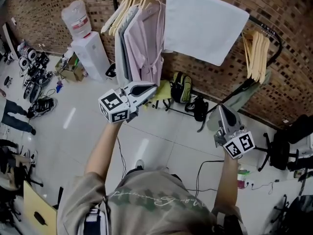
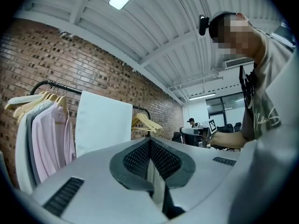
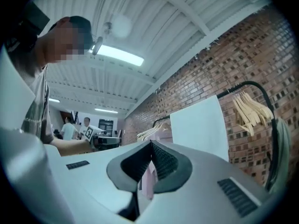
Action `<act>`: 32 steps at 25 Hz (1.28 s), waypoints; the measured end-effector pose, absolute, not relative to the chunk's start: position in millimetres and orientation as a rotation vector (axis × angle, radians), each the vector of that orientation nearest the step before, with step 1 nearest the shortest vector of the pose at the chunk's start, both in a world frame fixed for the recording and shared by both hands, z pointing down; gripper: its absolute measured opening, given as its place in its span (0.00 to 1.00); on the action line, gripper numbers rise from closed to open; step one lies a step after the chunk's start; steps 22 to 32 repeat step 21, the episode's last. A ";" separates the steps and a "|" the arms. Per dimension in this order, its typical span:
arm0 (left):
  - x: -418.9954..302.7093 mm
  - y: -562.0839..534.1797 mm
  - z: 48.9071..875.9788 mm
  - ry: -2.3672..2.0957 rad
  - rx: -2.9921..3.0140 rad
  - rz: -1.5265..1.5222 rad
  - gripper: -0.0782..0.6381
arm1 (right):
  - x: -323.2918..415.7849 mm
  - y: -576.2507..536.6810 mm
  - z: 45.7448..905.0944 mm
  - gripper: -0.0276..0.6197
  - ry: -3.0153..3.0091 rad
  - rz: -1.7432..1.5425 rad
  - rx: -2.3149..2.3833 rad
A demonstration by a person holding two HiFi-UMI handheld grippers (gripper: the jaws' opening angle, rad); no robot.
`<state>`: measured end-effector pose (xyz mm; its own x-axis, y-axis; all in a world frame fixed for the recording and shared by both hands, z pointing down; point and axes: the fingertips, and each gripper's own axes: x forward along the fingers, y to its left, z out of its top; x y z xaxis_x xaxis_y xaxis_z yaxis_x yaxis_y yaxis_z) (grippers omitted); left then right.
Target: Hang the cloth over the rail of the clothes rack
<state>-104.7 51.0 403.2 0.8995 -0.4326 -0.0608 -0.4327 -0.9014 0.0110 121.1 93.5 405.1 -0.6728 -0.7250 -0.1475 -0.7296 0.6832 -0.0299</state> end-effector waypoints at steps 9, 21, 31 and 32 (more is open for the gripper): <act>-117.6 58.4 406.7 0.652 -3.078 0.170 0.12 | 85.6 109.6 414.4 0.06 2.779 0.137 -1.260; -122.1 55.7 411.2 0.709 -3.085 0.226 0.12 | 83.8 91.2 422.9 0.06 2.717 0.051 -1.340; -122.1 55.7 411.2 0.709 -3.085 0.226 0.12 | 83.8 91.2 422.9 0.06 2.717 0.051 -1.340; -122.1 55.7 411.2 0.709 -3.085 0.226 0.12 | 83.8 91.2 422.9 0.06 2.717 0.051 -1.340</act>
